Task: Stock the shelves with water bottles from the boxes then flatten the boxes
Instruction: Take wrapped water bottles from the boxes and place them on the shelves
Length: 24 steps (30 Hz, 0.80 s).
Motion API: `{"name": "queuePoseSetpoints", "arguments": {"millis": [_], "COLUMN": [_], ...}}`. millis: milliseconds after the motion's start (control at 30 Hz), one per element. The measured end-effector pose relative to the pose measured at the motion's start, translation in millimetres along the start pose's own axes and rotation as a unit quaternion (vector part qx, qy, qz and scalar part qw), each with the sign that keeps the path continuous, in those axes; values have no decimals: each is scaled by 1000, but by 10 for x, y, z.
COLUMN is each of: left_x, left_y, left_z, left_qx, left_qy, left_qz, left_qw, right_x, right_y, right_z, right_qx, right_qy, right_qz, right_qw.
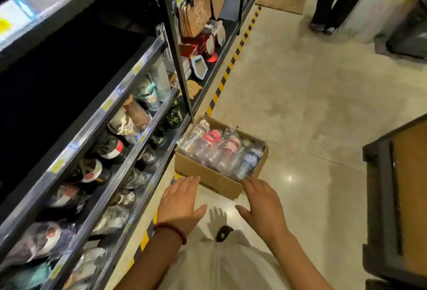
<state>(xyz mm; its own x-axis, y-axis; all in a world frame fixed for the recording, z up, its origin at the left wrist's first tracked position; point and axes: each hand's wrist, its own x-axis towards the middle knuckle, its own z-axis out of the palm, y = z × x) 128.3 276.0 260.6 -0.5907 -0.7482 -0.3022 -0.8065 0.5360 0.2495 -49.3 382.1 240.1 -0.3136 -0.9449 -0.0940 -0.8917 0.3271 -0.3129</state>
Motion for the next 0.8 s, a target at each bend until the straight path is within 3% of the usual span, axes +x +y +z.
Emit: {"name": "queuePoseSetpoints", "arguments": {"millis": [367, 800], "left_x": [1072, 3545], "left_y": [-116, -314], "left_z": [-29, 492], "left_qx": [-13, -12], "left_qy": [-35, -215], "left_qz": [35, 44], "left_qw": [999, 975], "right_x": [708, 2496], "right_y": [197, 927], "right_z": [174, 1035], "right_qx": [59, 107], "right_qy": [-44, -171], "right_qz": [82, 251], "right_qw": [994, 947]}}
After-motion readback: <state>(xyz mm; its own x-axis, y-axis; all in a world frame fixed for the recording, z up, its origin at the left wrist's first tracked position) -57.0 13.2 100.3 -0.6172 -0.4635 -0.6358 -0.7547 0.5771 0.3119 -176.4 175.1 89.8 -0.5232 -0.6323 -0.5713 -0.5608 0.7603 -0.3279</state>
